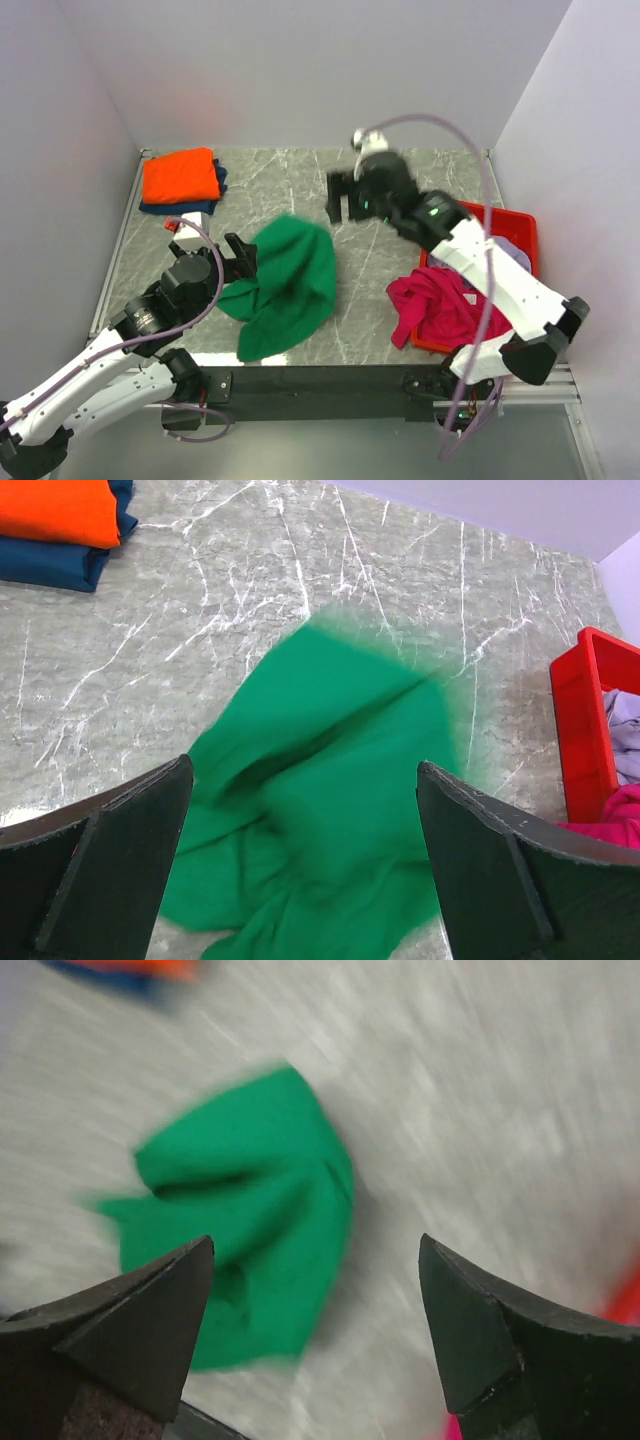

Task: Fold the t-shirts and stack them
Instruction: Move the tshirt to the center of the board, then flatten the tshirt out

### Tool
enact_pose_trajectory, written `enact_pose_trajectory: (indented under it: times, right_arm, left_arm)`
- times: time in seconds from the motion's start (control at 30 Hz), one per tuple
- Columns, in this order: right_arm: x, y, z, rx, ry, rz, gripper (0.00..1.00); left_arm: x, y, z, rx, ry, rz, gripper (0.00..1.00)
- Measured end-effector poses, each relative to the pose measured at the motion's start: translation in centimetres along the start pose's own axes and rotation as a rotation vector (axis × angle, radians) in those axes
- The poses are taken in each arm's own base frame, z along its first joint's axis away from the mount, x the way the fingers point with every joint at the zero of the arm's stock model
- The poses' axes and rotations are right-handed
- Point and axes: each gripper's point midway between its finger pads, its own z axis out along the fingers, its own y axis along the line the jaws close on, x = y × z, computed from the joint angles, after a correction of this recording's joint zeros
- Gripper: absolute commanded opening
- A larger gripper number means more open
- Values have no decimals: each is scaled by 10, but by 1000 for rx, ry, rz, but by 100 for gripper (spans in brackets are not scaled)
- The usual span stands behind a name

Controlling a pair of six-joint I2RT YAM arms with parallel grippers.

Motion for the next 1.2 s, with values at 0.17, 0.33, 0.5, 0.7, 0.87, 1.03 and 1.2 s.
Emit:
enact_pose_trajectory:
  times: [0.17, 0.33, 0.5, 0.7, 0.87, 1.03, 1.2]
  right_arm:
    - [163, -78, 11, 340, 366, 9, 91]
    - [248, -120, -35, 527, 555, 22, 91]
    - [256, -126, -49, 562, 528, 72, 92]
    - [274, -138, -47, 642, 565, 64, 78]
    - [284, -146, -45, 706, 593, 50, 29]
    - [279, -151, -52, 748, 580, 54, 0]
    - [241, -161, -67, 811, 498, 63, 0]
  left_arm:
    - [0, 0, 0, 0, 0, 1, 99]
    - [2, 0, 1, -2, 5, 7, 99]
    - [2, -1, 2, -2, 8, 9, 99]
    - [2, -1, 1, 1, 8, 8, 99]
    - [1, -1, 0, 4, 5, 5, 99]
    - [1, -2, 0, 9, 6, 4, 99]
    - [2, -2, 0, 12, 8, 4, 99]
